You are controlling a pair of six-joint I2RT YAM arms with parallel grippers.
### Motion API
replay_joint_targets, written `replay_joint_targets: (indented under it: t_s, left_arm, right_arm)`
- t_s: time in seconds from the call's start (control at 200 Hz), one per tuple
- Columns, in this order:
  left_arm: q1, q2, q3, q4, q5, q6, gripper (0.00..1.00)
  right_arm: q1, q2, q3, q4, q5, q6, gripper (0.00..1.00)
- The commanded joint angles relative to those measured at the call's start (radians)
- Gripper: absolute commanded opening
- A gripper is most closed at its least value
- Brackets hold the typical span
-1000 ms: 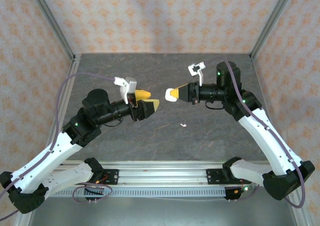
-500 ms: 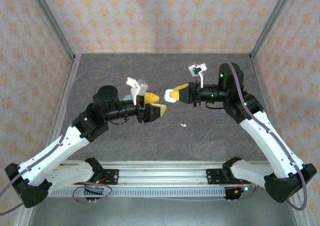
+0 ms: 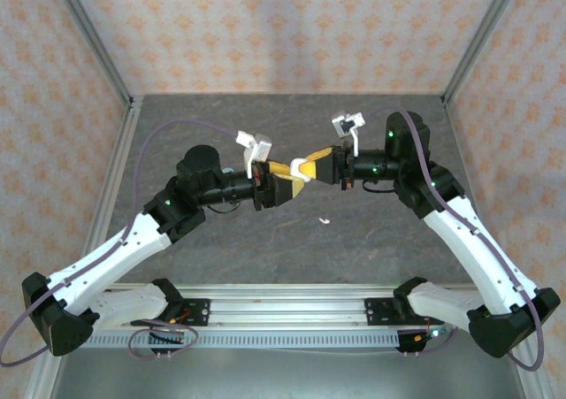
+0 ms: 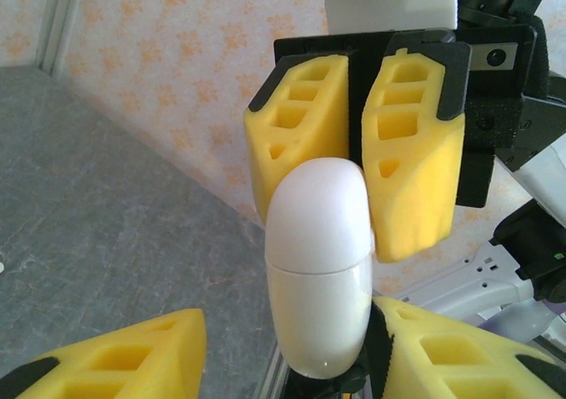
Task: Insert the wireless bluetooth earbuds into the charging case
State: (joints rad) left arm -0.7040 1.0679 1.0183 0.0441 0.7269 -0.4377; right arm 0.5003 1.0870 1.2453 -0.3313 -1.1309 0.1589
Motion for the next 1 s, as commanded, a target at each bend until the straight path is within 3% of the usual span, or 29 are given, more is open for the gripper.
replay_joint_targets:
  t_s: [0.0,0.22,0.37,0.49,0.635,0.996]
  left_arm:
    - [0.008,-0.003,0.020,0.068,0.012,-0.027,0.49]
    - [0.011,-0.014,0.016,0.077,0.005,-0.035,0.49]
    - [0.011,-0.004,0.024,0.068,0.021,-0.033,0.39]
    - [0.011,0.007,0.026,0.065,0.032,-0.030,0.26]
    - [0.010,0.008,0.040,0.010,0.024,0.013,0.00]
    - [0.009,-0.029,0.037,-0.076,0.019,0.139,0.00]
  right_arm:
    - [0.015,-0.010,-0.014,0.045,-0.040,-0.024,0.13]
    - [0.017,-0.012,-0.017,0.046,-0.046,-0.024,0.13]
    - [0.018,-0.013,-0.017,0.058,-0.046,-0.012,0.13]
    - [0.018,-0.012,-0.019,0.076,-0.046,0.003,0.12]
    - [0.019,-0.009,-0.020,0.084,-0.047,0.015,0.16]
    - [0.012,0.027,0.002,-0.008,0.002,-0.022,0.27]
